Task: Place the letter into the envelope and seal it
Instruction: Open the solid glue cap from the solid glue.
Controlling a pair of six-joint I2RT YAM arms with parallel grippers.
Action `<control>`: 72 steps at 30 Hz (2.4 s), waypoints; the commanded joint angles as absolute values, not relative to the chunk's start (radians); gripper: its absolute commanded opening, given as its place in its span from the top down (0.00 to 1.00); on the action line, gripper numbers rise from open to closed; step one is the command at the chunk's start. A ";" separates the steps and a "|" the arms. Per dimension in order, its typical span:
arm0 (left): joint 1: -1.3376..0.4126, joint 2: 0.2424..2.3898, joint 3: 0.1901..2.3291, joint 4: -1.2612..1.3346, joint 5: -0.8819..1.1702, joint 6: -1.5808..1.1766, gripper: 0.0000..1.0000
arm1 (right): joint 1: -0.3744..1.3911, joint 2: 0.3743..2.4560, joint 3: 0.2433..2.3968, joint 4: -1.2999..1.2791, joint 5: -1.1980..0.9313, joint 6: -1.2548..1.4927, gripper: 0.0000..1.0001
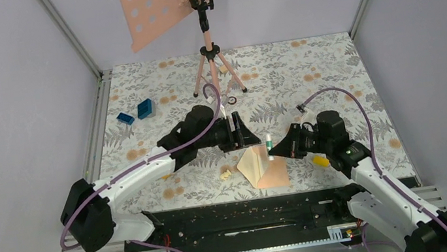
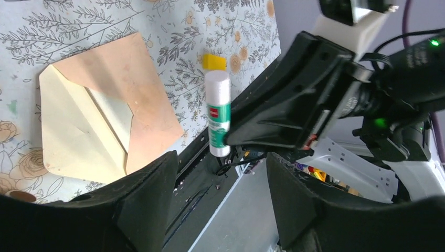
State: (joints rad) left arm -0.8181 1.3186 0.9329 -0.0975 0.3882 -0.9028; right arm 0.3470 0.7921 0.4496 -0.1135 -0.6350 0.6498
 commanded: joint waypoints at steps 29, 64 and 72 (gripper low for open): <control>-0.871 1.514 0.970 0.183 0.429 -1.063 0.63 | 0.396 0.741 0.458 0.047 -0.709 0.740 1.00; -0.761 1.374 0.959 0.429 0.542 -1.142 1.00 | 0.396 0.646 0.384 0.395 -0.696 1.107 0.12; -0.746 1.382 0.940 0.806 0.656 -1.284 1.00 | 0.396 0.837 0.350 1.081 -0.799 1.459 0.24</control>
State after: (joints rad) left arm -0.7456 1.3895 0.9497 0.5312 0.5671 -1.2037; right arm 0.3912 0.7738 0.3332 0.6037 -0.7139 1.2362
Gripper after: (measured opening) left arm 0.229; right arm 0.788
